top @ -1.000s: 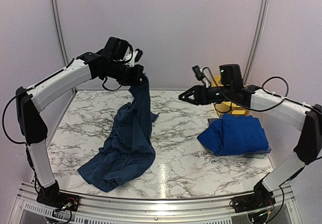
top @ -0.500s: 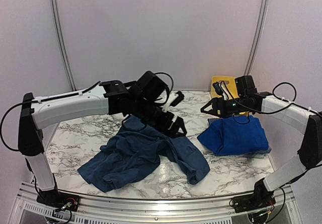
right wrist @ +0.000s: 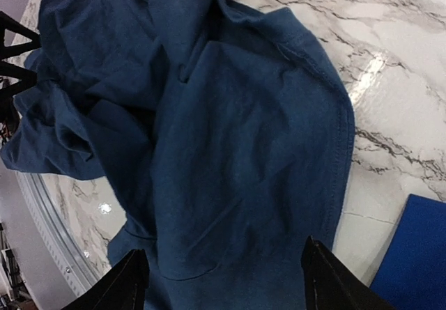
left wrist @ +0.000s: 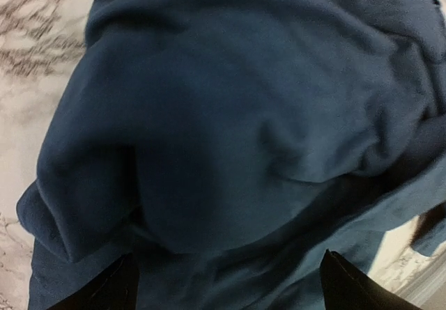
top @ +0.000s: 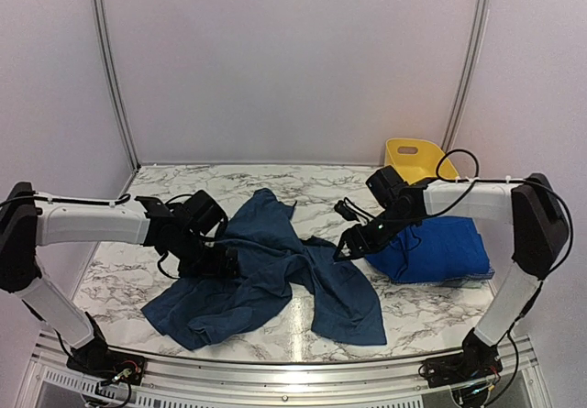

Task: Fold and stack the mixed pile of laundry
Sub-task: Flatten out the crumpled T-shirt at the center of the board.

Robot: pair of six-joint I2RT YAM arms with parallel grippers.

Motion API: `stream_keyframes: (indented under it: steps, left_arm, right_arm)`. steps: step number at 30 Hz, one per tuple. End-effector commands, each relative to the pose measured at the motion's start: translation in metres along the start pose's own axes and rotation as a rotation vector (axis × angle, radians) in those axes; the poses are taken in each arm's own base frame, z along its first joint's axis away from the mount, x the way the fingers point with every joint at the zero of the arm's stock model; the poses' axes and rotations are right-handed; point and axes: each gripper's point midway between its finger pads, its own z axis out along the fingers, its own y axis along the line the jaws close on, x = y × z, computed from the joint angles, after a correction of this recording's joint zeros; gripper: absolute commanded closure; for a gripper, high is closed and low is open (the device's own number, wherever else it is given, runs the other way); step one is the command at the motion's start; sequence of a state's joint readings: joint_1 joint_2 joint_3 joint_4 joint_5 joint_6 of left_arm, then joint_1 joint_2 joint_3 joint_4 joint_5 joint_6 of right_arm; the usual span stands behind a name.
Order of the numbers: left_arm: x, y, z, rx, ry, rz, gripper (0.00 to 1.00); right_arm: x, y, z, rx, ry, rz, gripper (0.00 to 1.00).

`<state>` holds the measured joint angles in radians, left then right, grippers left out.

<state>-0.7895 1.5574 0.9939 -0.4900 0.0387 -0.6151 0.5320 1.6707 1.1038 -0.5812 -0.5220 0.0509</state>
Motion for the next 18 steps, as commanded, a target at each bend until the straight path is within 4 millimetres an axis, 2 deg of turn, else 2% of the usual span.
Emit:
stream_keyframes:
  steps: [1, 7, 9, 13, 16, 17, 18]
  left_arm:
    - [0.012, 0.042, 0.014, -0.155, 0.000, -0.144, 0.07]
    - [0.017, 0.074, 0.025, -0.295, 0.029, -0.186, 0.06]
    - [0.016, 0.082, 0.025, -0.325, 0.033, -0.191, 0.05]
    - [0.015, 0.107, 0.029, -0.381, 0.058, -0.239, 0.05]
    - [0.017, 0.124, 0.036, -0.415, 0.094, -0.265, 0.09]
    - [0.015, 0.130, 0.037, -0.433, 0.097, -0.268, 0.13]
    - [0.013, 0.136, 0.038, -0.447, 0.098, -0.278, 0.20]
  right_arm:
    - [-0.050, -0.021, 0.008, 0.111, -0.079, -0.063, 0.30]
    - [-0.082, -0.042, 0.048, 0.196, -0.038, -0.143, 0.30]
    - [-0.083, -0.047, 0.064, 0.198, -0.002, -0.158, 0.30]
    - [-0.083, -0.048, 0.080, 0.180, 0.034, -0.169, 0.33]
    - [-0.080, -0.051, 0.088, 0.179, 0.058, -0.165, 0.51]
    - [-0.078, -0.053, 0.087, 0.190, 0.064, -0.159, 0.61]
    - [-0.076, -0.057, 0.086, 0.209, 0.068, -0.148, 0.75]
